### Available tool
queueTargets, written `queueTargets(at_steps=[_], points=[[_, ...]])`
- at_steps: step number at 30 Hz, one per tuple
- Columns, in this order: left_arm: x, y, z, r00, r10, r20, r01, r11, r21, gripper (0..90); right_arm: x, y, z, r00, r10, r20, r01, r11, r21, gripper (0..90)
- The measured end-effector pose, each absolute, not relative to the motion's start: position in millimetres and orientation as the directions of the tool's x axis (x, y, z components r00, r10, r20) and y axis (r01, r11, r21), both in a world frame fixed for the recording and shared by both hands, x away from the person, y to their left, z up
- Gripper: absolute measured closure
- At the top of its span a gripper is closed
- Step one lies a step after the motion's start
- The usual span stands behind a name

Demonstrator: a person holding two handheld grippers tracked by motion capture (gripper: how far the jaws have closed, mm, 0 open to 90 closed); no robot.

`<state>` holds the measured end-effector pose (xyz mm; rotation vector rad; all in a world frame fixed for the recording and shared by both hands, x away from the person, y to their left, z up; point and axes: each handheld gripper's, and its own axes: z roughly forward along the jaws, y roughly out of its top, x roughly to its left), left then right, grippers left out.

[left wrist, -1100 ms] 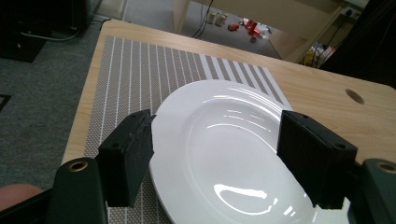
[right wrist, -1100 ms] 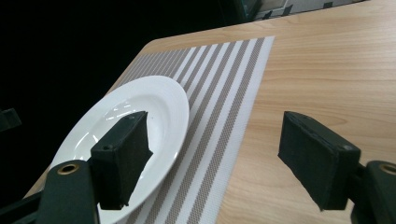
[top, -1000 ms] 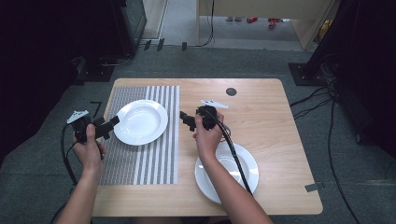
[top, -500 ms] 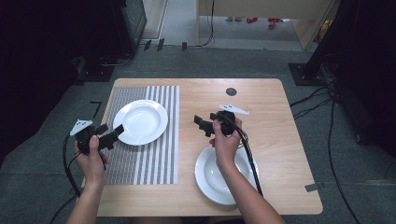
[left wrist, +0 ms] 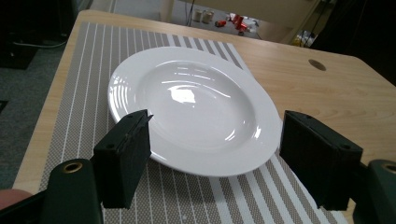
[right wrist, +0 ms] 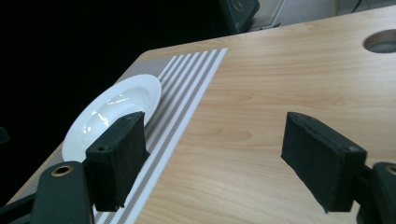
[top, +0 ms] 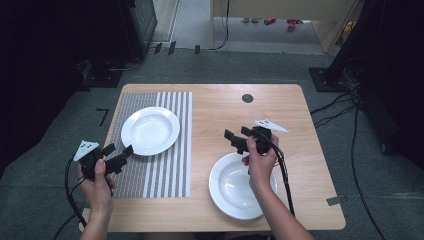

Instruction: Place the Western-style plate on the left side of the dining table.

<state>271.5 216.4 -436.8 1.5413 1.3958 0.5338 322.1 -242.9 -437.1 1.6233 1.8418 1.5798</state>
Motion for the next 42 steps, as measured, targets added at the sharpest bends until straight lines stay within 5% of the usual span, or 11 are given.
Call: queueTargets(at_steps=[26, 42], points=[[218.9, 233.8, -493.0, 0.141, 0.973, -0.183, 0.569, 0.072, 0.819, 24.4, 262.7, -335.0, -461.2, -0.267, 0.849, 0.455, 0.533, -0.263, 0.804, 23.3], [218.5, 231.7, -516.9, 0.14, 0.986, -0.086, 0.645, -0.024, 0.764, 21.6, 235.3, -400.9, -481.8, -0.156, 0.893, 0.423, 0.549, -0.278, 0.788, 23.5]])
